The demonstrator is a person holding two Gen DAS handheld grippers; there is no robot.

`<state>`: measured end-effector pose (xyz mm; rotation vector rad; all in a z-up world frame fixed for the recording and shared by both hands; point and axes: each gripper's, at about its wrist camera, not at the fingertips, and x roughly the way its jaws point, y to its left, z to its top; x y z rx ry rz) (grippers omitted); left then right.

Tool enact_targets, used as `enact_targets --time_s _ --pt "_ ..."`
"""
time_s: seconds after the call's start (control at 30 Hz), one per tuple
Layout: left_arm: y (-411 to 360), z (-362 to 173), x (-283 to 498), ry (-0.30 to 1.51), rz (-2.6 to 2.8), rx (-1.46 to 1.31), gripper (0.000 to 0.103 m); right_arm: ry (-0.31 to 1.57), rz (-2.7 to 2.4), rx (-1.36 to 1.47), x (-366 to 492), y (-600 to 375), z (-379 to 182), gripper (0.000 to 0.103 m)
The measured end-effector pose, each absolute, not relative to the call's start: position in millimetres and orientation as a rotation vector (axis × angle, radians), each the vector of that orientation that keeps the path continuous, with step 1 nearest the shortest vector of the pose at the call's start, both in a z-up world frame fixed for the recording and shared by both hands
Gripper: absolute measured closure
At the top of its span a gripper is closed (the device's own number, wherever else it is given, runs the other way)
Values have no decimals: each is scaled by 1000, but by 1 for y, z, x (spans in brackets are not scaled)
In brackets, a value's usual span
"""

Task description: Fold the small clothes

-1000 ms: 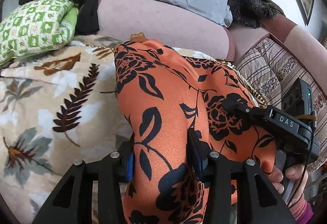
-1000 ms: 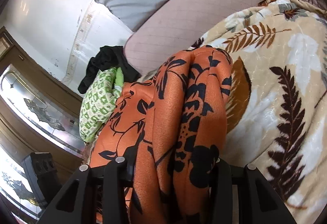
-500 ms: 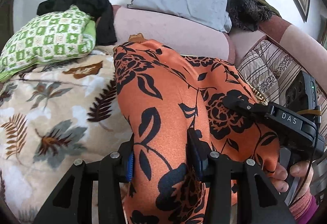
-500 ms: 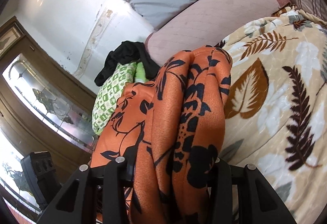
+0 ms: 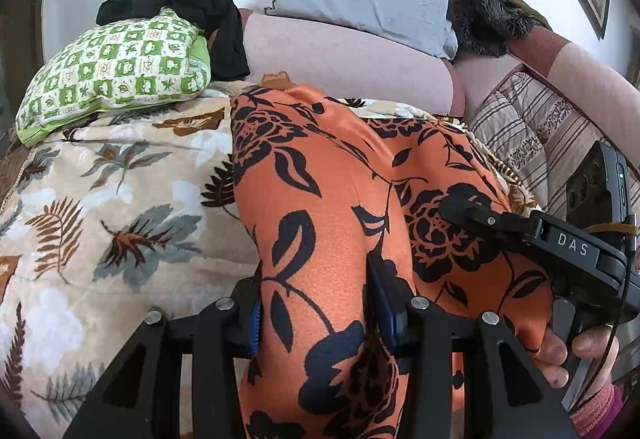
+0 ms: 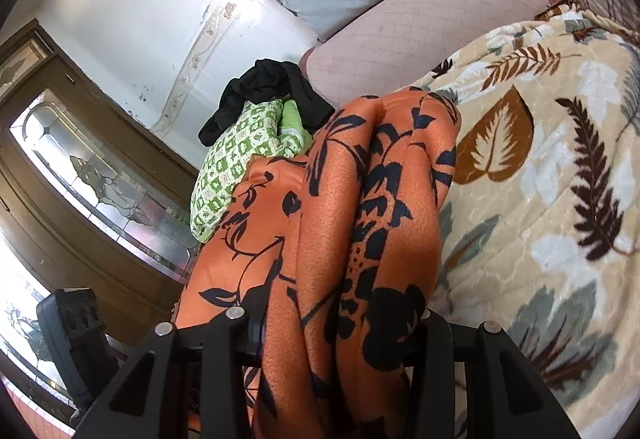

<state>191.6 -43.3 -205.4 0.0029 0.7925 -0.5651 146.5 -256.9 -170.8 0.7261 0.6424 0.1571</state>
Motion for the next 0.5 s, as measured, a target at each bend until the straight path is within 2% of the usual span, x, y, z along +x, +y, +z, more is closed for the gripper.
enact_targets --time_s 0.5 --pt "-32 -236 182 858 -493 37 57 736 167 735 138 -238 -208 60"
